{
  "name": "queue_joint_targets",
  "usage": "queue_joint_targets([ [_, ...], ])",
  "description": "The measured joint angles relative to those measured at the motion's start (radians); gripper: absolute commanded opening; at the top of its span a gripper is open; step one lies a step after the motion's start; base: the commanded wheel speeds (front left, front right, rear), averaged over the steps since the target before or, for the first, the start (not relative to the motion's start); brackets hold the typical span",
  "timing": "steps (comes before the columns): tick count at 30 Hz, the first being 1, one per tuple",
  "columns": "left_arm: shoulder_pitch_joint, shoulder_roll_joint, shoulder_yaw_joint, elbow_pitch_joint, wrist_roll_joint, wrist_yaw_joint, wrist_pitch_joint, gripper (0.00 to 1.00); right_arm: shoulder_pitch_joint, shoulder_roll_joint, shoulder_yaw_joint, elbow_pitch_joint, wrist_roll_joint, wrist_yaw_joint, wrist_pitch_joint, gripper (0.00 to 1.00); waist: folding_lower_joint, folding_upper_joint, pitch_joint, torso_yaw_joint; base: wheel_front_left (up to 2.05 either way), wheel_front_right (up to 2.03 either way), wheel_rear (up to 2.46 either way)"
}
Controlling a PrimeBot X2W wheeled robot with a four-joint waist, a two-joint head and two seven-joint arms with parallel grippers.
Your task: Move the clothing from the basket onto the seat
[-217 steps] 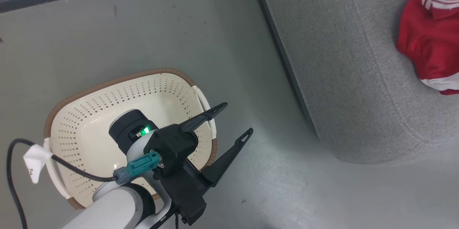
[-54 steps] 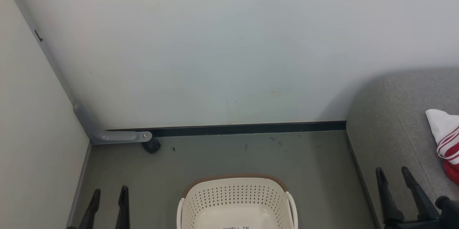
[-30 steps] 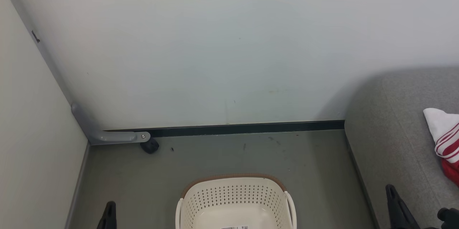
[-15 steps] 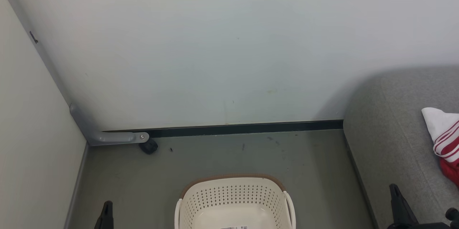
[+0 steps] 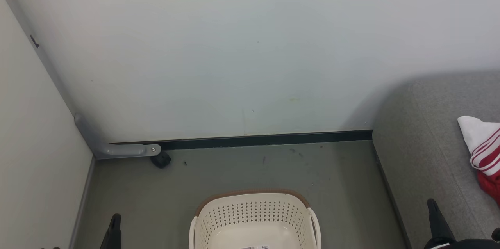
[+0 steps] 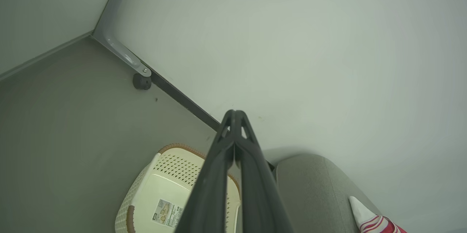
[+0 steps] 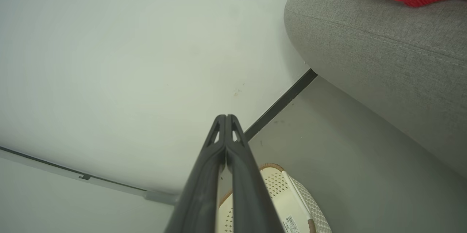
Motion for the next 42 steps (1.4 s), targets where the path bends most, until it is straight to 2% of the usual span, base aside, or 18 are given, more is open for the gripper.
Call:
queue_joint_targets([
  [42, -0.089, -0.093, 0.148, 0.114, -0.439, -0.108, 0.154, 0.00, -0.043, 0.143, -0.208, 0.079, 0.444, 0.106, 0.153, 0.00, 0.0000, 0.0000, -0.001, -0.014, 0.00, 0.00, 0.00],
])
